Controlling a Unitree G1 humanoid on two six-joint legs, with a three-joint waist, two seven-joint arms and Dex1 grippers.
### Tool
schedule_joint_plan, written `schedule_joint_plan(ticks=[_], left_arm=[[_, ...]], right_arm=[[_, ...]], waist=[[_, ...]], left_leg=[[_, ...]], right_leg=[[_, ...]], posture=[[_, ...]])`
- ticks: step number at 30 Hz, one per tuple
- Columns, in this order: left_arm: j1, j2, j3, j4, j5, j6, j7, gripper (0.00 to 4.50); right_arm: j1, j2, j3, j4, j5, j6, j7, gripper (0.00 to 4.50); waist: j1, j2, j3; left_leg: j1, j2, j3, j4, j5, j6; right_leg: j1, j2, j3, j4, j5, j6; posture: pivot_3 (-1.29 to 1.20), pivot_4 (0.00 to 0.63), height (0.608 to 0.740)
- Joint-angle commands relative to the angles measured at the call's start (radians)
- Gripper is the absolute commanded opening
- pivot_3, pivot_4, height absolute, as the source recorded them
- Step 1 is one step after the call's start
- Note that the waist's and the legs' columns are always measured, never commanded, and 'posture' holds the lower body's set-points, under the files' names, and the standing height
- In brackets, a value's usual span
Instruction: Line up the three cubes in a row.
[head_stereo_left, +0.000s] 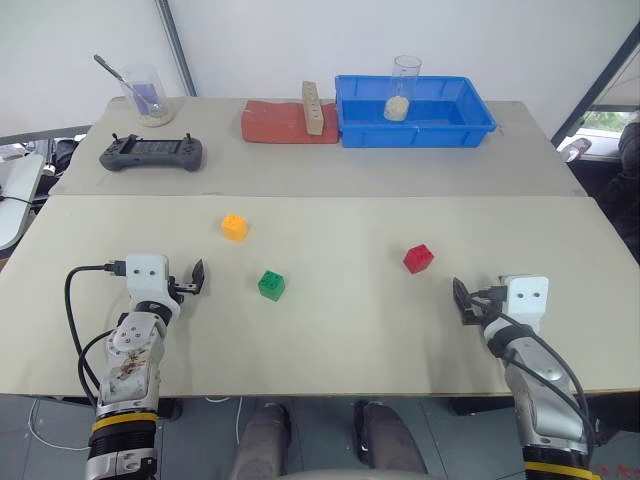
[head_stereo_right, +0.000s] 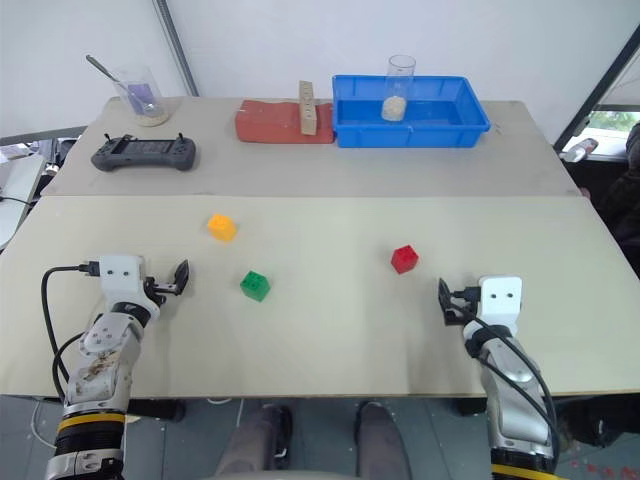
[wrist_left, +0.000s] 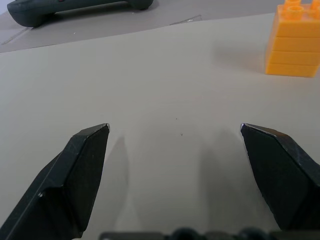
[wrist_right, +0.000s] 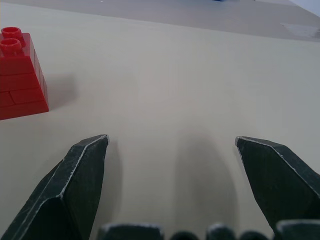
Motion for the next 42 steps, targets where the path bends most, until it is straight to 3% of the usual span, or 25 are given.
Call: schedule_joint_plan(ticks=[1,11,17,24,27,32,42], left_arm=[[-0.002,0.012,-0.004,0.01,0.014,0.017,0.008,4.47],[0.004,0.072,0.024,-0.032,-0.059,0.009,-0.1,4.47],[-0.019,0.21,0.021,-0.194,-0.267,0.093,-0.42,4.47],[-0.275,0.401,-0.171,-0.375,-0.475,0.323,-0.803,4.47],[-0.406,0.407,-0.269,-0.392,-0.501,0.353,-0.932,4.47],[-0.496,0.374,-0.327,-0.341,-0.476,0.318,-1.008,4.47],[-0.495,0.355,-0.322,-0.301,-0.455,0.3,-1.031,4.47]], right_arm=[[0.007,0.0,-0.011,-0.048,-0.004,-0.025,-0.011,4.5],[0.056,-0.053,-0.01,-0.114,0.047,-0.012,0.086,4.5],[0.088,-0.151,0.026,-0.218,0.135,0.055,0.261,4.5],[-0.017,-0.178,0.067,-0.136,0.121,0.084,0.295,4.5],[-0.063,-0.157,0.084,-0.082,0.083,0.073,0.252,4.5],[-0.104,-0.103,0.105,-0.047,0.079,0.07,0.22,4.5],[-0.173,-0.034,0.156,0.037,0.029,0.025,0.168,4.5]], waist=[[0.0,0.0,0.0],[-0.007,0.0,0.0],[-0.011,-0.004,0.002],[-0.008,-0.006,0.004],[-0.01,-0.007,0.004],[-0.017,-0.007,0.004],[-0.014,-0.007,0.004]], left_leg=[[0.0,0.0,0.0,0.0,0.0,0.0],[-0.001,0.0,0.0,0.0,0.0,0.0],[-0.003,0.002,0.0,0.0,0.0,0.0],[-0.003,0.001,0.001,0.001,0.0,0.0],[-0.003,0.0,0.002,0.001,0.001,0.001],[-0.004,0.002,0.001,0.001,0.005,0.008],[-0.004,0.006,-0.001,0.002,0.004,0.008]], right_leg=[[0.0,0.0,0.0,0.0,0.0,0.0],[-0.001,0.0,0.0,0.0,0.0,0.0],[-0.003,0.001,0.0,-0.001,0.0,0.0],[-0.001,0.001,0.001,-0.004,-0.001,-0.001],[0.0,0.002,0.001,-0.005,0.0,0.0],[-0.001,0.006,0.004,-0.006,0.0,0.001],[-0.002,0.013,0.008,-0.002,-0.001,0.0]], posture=[[0.0,0.15,0.74],[0.0,0.15,0.74],[0.0,0.15,0.74],[0.0,0.15,0.74],[0.0,0.15,0.74],[0.0,0.15,0.74],[0.0,0.15,0.74]])
